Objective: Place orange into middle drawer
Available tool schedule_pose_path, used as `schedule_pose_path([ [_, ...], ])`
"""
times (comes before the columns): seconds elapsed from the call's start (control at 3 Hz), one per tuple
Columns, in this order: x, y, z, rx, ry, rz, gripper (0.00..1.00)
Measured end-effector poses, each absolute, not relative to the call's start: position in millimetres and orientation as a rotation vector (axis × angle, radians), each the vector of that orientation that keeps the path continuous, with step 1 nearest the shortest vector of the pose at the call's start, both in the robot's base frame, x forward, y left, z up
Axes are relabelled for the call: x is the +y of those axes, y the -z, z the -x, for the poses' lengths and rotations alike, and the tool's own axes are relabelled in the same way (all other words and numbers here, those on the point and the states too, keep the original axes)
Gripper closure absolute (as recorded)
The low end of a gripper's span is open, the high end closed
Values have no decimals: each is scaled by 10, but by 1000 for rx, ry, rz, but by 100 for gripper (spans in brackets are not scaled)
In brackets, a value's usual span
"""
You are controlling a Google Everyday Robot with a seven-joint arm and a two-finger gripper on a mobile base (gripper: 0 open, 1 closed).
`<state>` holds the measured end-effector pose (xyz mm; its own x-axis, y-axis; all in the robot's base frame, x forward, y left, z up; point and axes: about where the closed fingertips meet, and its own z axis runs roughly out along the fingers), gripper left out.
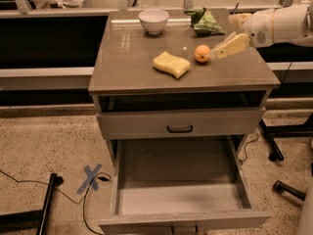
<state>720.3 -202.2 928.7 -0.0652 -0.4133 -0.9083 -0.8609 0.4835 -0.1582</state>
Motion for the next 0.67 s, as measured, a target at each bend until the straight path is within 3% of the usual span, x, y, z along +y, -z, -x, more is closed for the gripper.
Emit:
schedule_pose_path([
  [0.67, -1603, -8850, -7384, 1675, -605, 1122, 0],
])
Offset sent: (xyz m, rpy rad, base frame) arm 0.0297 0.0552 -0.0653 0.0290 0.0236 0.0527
